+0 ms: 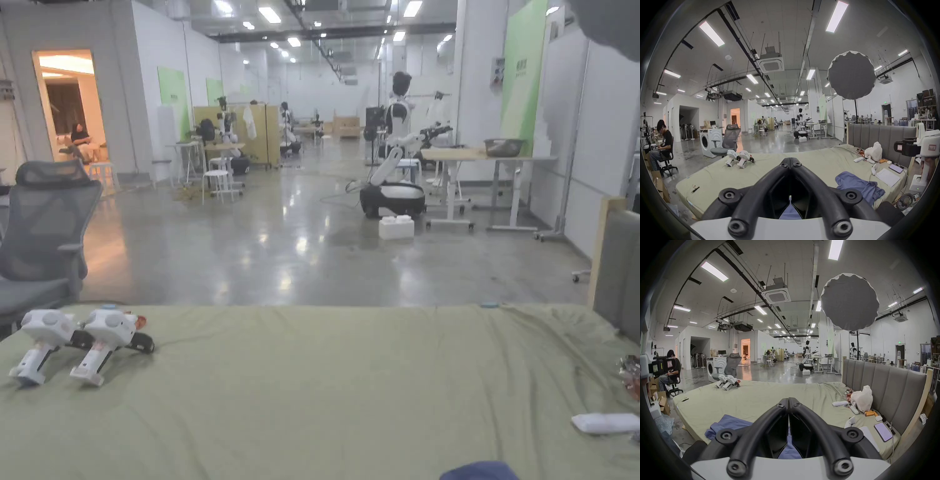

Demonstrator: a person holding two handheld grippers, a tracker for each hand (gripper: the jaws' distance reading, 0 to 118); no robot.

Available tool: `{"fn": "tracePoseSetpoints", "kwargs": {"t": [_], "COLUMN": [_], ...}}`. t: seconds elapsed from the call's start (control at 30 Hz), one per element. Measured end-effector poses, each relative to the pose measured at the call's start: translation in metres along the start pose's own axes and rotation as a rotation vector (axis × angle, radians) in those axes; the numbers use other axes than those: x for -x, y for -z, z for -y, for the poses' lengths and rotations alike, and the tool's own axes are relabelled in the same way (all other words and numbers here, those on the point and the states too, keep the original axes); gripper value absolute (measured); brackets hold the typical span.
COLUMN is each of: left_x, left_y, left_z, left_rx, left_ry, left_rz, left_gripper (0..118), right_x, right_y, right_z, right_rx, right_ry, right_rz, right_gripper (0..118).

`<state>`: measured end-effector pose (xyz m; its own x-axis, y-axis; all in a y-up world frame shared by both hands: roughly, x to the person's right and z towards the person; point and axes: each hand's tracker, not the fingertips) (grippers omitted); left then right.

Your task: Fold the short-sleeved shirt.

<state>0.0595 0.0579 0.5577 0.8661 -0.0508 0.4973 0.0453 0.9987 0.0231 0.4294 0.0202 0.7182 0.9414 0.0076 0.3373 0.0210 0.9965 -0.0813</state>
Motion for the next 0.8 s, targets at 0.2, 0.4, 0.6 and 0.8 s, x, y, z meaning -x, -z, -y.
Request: {"fn": "tracePoseSetpoints", "kwargs": {"t": [0.2,0.4,0.6,0.8], "left_x": [0.014,0.043,0.071,0.089], "left_y": [0.042,0.149,0.285,0.35], "left_z": [0.022,0.087,0.193,0.265], "left_rx": [0.118,0.392,0.711,0.897], "left_ry": [-0.048,-0.157,-0.226,-0.188], "left_rz": [0.037,0.124,0.035,-0.06], "left_gripper": [0,53,72,63], "right_x": [-0.009,-0.022,-0.037,-0.054], "right_y": [0.015,0.04,0.058,0.063], "right_z": [0.013,0.048,0.077,0.099], "right_rx": [0.058,0.184,0.31,0.424], "right_ry": [0.053,0.098,0.128,0.125], "right_rz": [0.018,0.035,0.044,0.084], "right_gripper": [0,0,0,0]}}
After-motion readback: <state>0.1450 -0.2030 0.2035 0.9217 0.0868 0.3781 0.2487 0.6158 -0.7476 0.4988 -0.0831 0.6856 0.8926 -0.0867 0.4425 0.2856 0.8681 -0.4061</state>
